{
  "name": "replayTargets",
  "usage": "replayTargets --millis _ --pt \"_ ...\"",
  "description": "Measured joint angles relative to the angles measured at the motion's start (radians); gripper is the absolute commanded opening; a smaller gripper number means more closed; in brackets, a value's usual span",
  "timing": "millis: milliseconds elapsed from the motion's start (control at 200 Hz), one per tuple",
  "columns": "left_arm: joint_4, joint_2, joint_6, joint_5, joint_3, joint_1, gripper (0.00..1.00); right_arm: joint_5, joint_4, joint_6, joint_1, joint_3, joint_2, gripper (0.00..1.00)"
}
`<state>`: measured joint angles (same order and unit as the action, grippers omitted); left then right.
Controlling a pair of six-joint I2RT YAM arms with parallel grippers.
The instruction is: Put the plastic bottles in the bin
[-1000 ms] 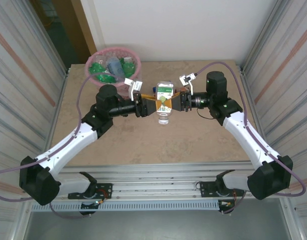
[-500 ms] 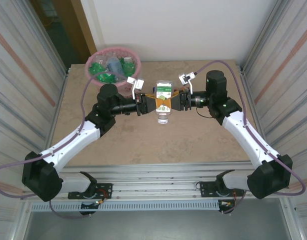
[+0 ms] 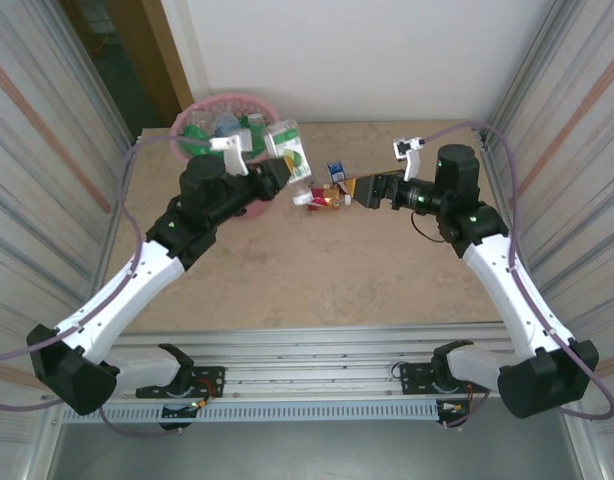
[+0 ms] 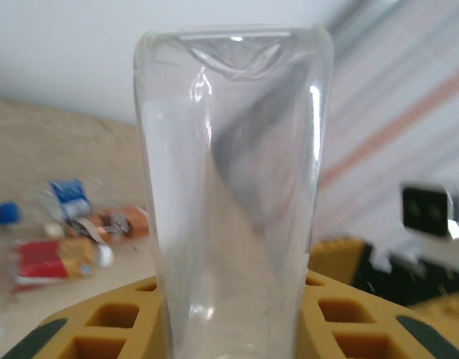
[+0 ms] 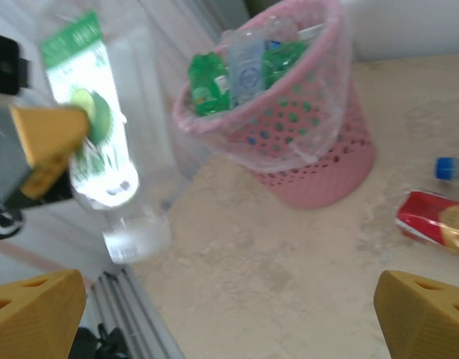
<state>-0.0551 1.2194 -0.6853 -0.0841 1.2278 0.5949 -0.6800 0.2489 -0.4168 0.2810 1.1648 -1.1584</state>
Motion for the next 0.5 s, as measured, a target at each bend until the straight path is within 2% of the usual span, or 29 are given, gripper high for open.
replayTargets --millis 120,266,496 --pt "-0.064 0.065 -0.031 0.150 0.141 -0.018 0.12 0.076 0.041 0.000 0.000 -0.011 0.015 0.98" --pt "-0.160 0.200 -0.108 0.266 0.318 -0.070 0.12 0.138 0.074 0.001 0.000 -0.034 0.018 0.99" --pt "-0.327 0.448 -0.230 0.332 0.593 -0.154 0.08 0.188 0.097 0.000 0.000 -0.062 0.029 1.00"
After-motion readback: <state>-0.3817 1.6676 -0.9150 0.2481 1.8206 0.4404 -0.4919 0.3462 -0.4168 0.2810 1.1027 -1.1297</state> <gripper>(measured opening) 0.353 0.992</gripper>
